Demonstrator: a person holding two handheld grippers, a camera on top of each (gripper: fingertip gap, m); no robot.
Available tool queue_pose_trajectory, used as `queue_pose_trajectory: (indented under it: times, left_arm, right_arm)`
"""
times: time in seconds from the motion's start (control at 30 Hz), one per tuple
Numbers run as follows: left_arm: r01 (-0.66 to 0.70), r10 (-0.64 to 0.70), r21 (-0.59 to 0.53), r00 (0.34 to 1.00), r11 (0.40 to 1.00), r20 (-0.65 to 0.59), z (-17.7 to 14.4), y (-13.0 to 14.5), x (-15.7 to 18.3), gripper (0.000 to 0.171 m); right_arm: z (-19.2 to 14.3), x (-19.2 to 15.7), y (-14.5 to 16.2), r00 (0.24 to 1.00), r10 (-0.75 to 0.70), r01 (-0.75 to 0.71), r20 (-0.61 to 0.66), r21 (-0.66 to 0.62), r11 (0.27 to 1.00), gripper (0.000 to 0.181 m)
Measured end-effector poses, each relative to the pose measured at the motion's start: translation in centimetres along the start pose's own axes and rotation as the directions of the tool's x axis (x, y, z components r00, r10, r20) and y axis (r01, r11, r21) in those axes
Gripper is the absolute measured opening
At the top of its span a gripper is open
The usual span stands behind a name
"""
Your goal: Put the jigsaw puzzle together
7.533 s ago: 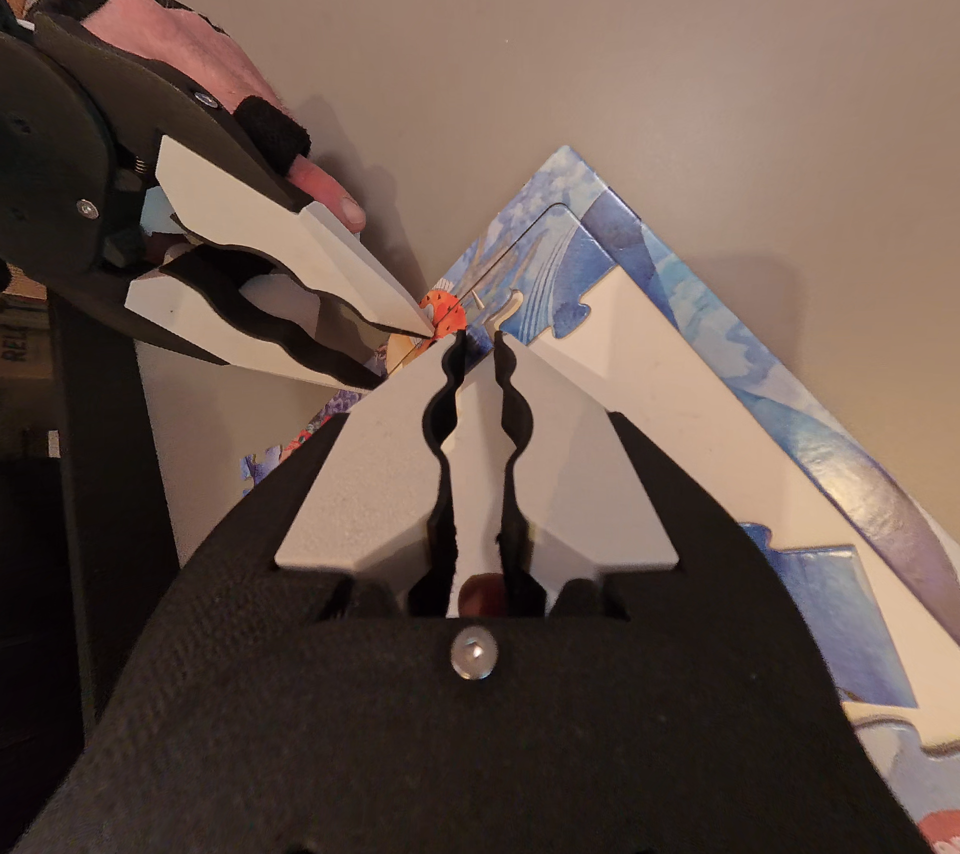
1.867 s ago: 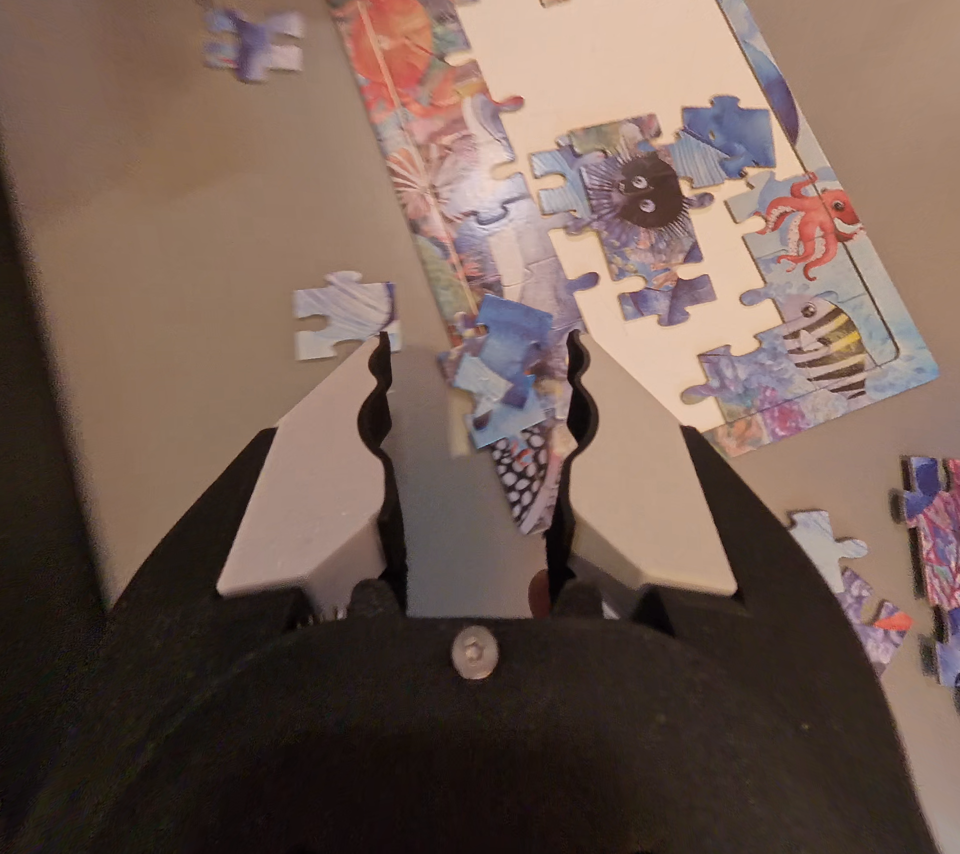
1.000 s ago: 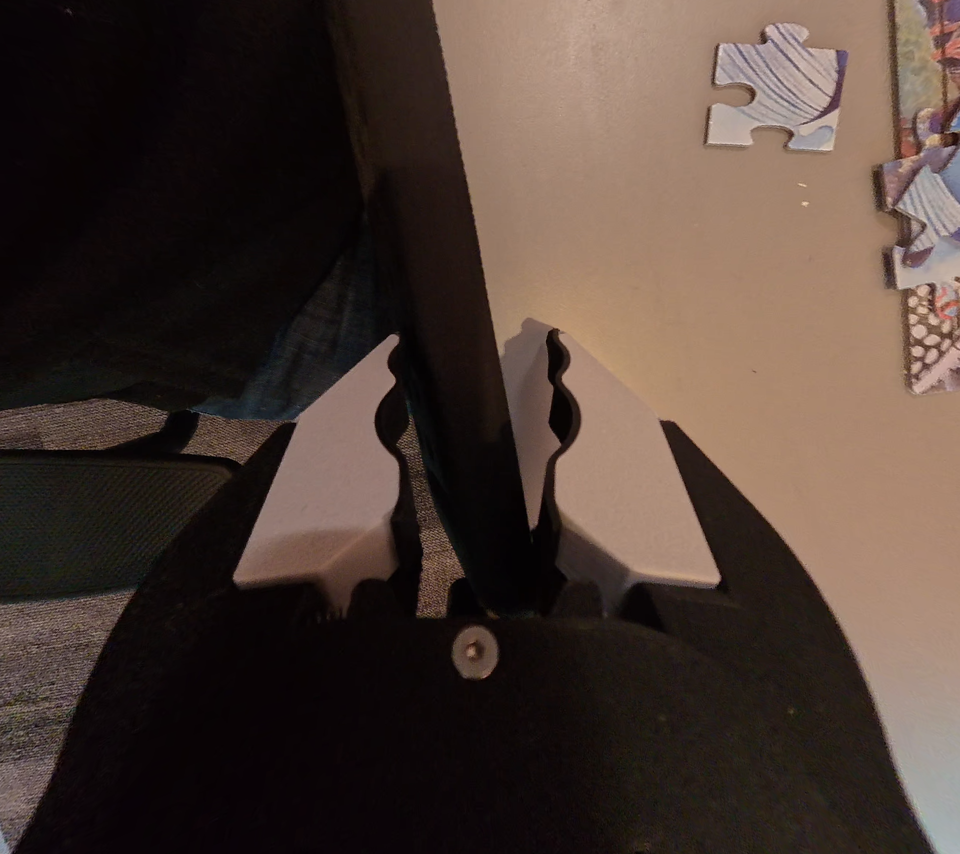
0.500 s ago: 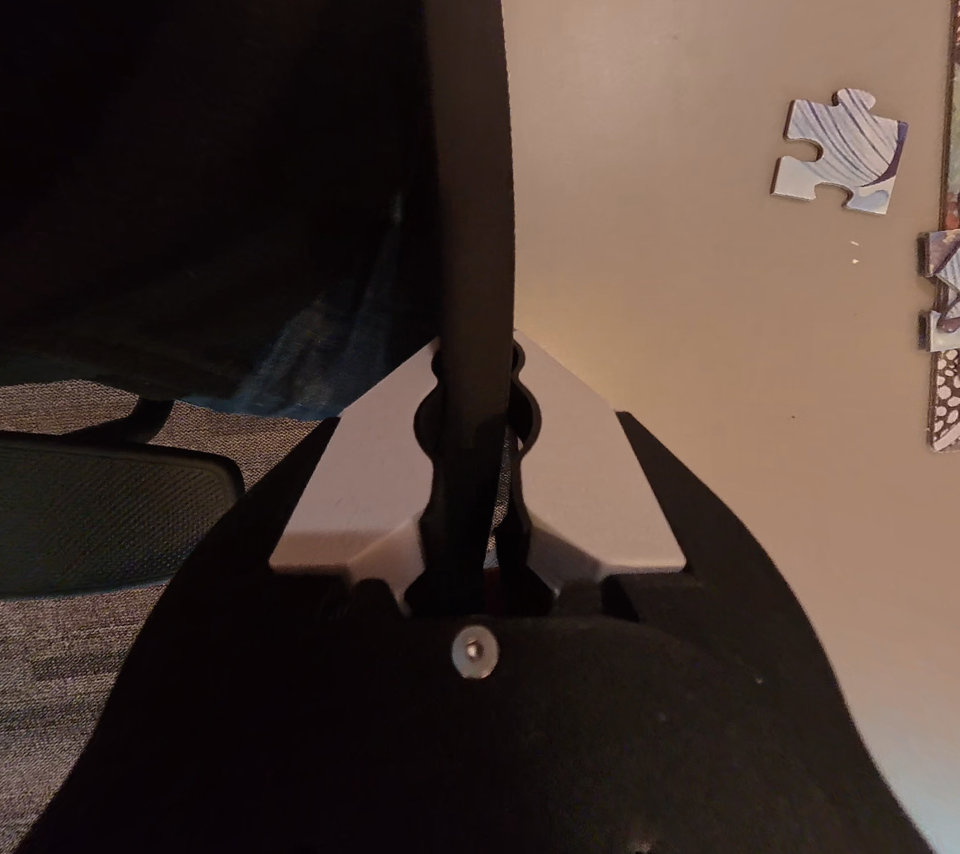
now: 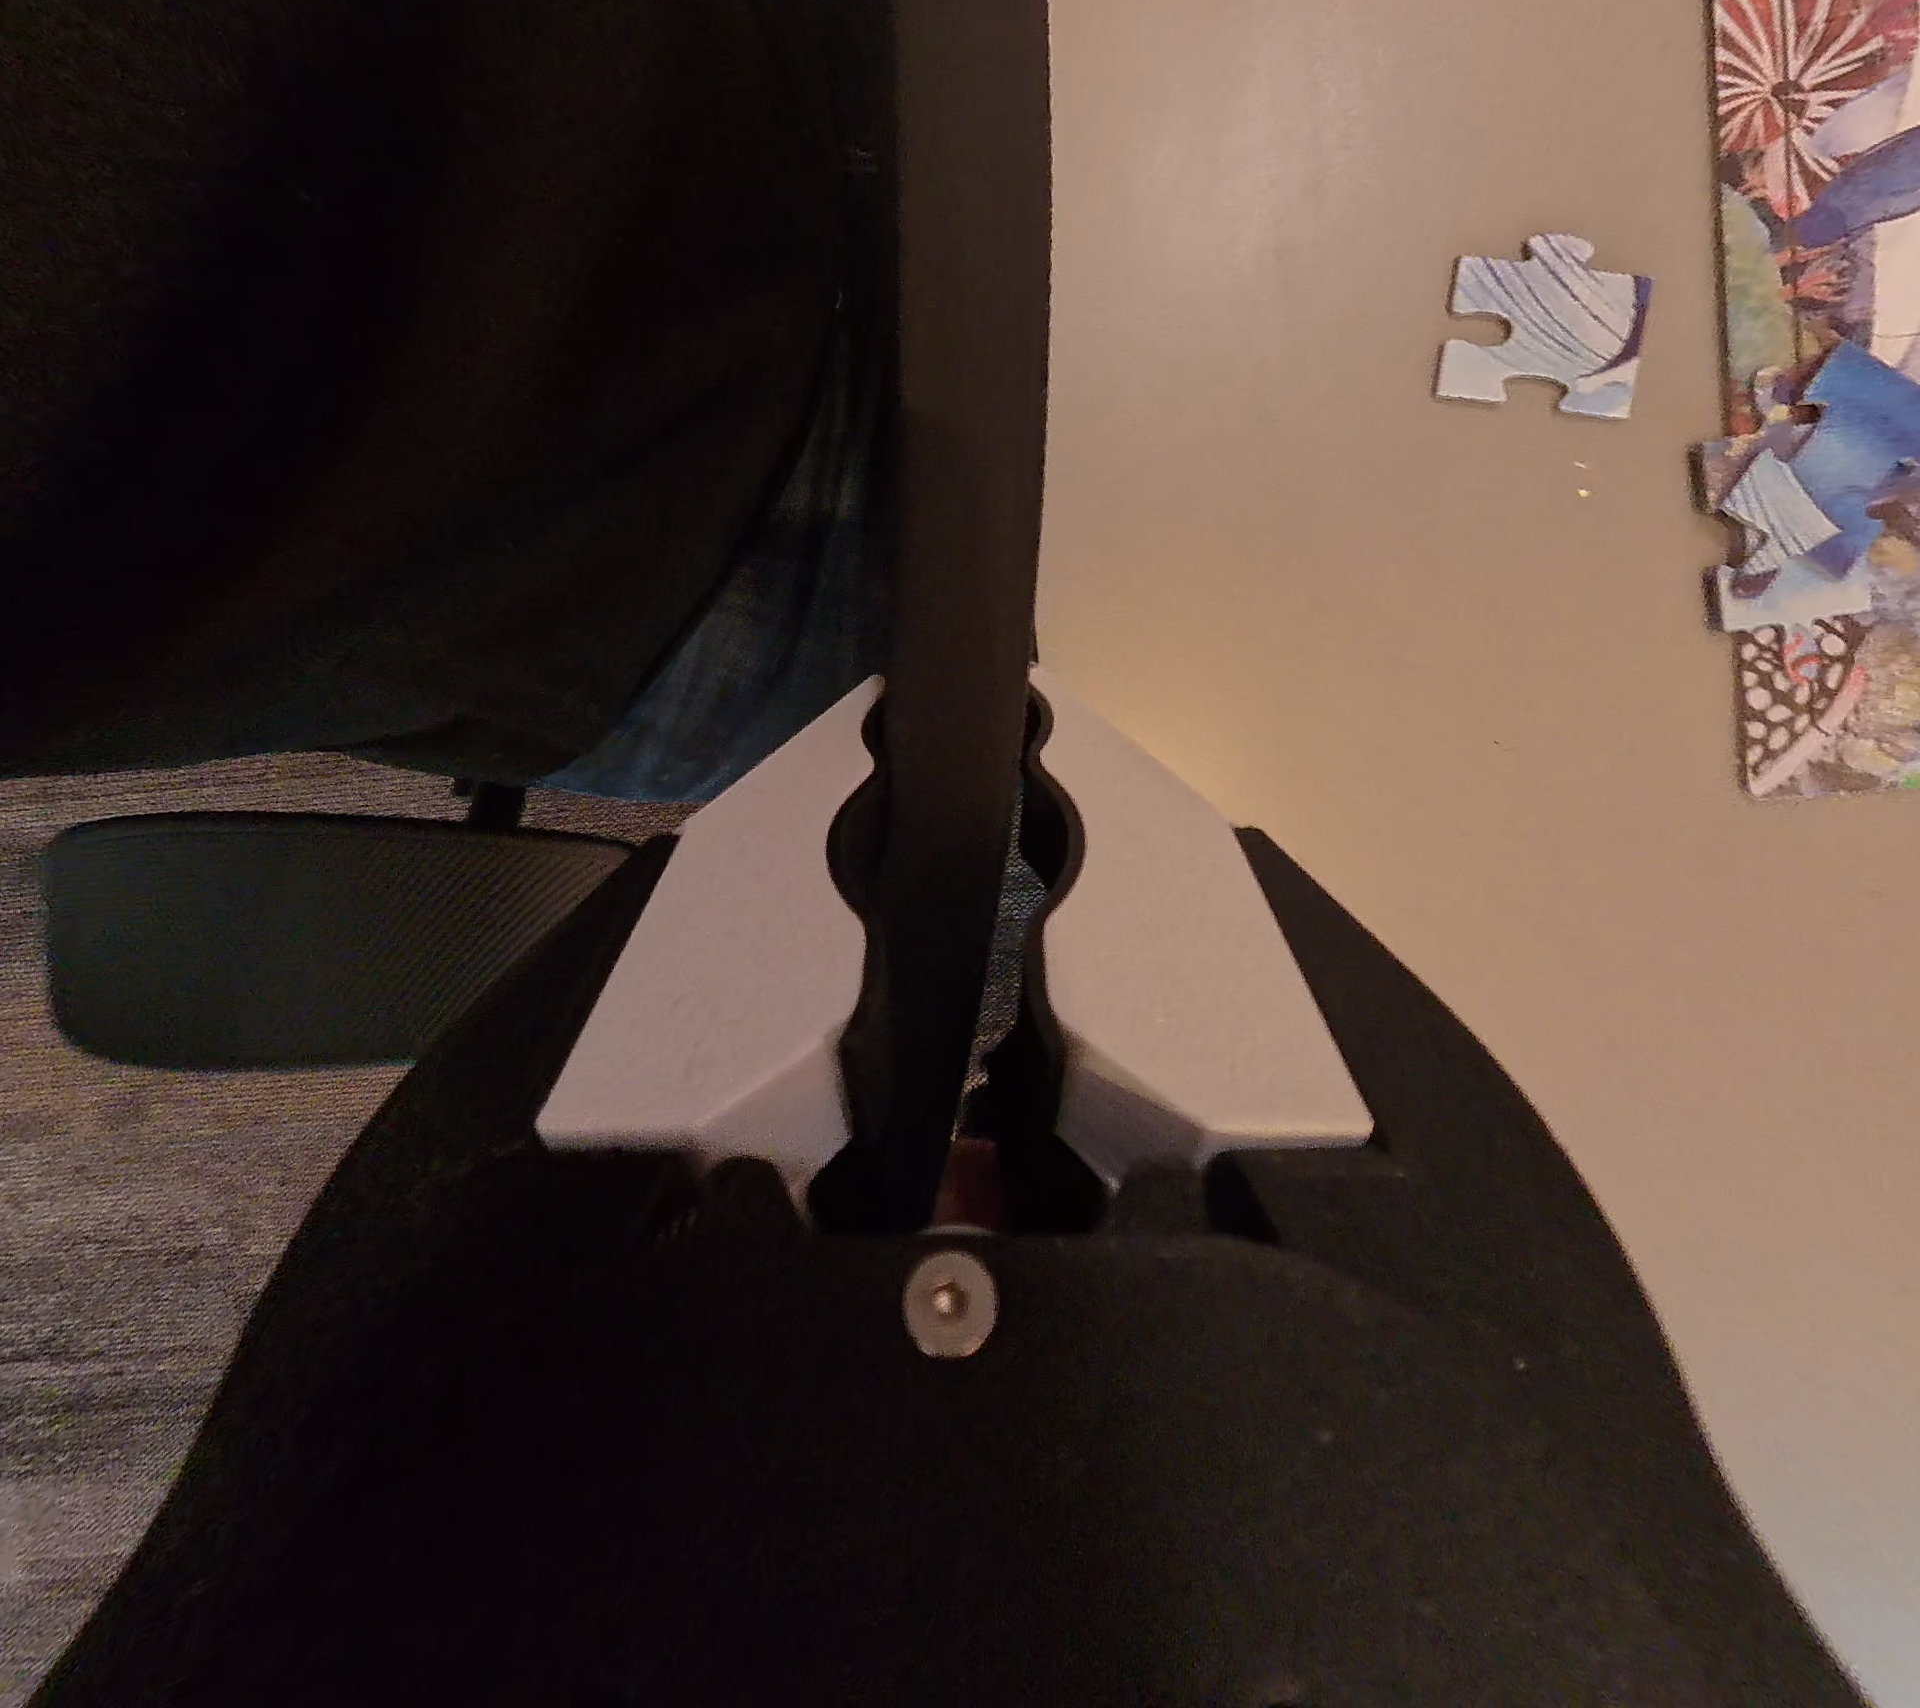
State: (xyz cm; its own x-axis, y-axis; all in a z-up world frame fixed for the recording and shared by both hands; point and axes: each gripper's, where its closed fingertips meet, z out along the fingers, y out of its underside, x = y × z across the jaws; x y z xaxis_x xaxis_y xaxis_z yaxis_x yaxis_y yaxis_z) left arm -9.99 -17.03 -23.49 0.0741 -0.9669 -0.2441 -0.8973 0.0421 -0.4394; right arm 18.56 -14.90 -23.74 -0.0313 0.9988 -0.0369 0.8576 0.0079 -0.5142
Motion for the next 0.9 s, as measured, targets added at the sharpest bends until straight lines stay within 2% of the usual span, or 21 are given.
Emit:
queue_pose_trajectory:
  times: [0.1, 0.27, 0.37, 0.47, 0.57, 0.67, 0.8, 0.9]
  left_arm:
    - [-0.011, 0.012, 0.01, 0.999, 1.0, -0.032, -0.1, -0.3, -2.4, 0.054]
    - [0.09, -0.085, 0.008, 0.959, 0.996, -0.272, 1.5, 0.5, -4.3, 0.059]
    - [0.092, -0.086, 0.001, 0.938, 0.996, -0.335, 2.1, 1.1, -6.2, 0.066]
    - [0.127, -0.113, 0.007, 0.908, 0.992, -0.404, 3.0, 1.6, -7.8, 0.073]
    - [0.208, -0.183, 0.015, 0.888, 0.978, -0.421, 3.7, 2.0, -8.8, 0.076]
    - [0.218, -0.186, 0.05, 0.914, 0.975, -0.361, 3.8, 2.3, -9.4, 0.08]
    - [0.246, -0.212, 0.071, 0.924, 0.967, -0.318, 3.8, 2.4, -8.5, 0.081]
    - [0.327, -0.278, 0.058, 0.872, 0.943, -0.402, 4.5, 2.8, -6.5, 0.084]
  right_arm:
    - [-1.3, 2.1, -0.4, 1.0, 0.02, -0.02, 0.009, 0.009, 1.0, 0.016]
    - [0.0, 4.6, 0.4, 0.975, 0.099, -0.099, 0.199, -0.011, 0.995, 0.018]
    - [0.1, 5.6, 0.4, 0.935, 0.153, -0.158, 0.32, -0.012, 0.987, 0.019]
    - [0.5, 7.8, 0.5, 0.918, 0.19, -0.195, 0.347, -0.022, 0.981, 0.026]
    - [0.9, 9.4, 0.6, 0.927, 0.174, -0.188, 0.333, 0.009, 0.982, 0.037]
    - [1.3, 10.7, 0.8, 0.935, 0.197, -0.219, 0.294, 0.045, 0.975, 0.052]
    - [1.8, 9.9, 0.9, 0.928, 0.176, -0.206, 0.328, 0.058, 0.977, 0.052]
    - [2.7, 8.8, 1.1, 0.887, 0.196, -0.231, 0.419, 0.034, 0.972, 0.052]
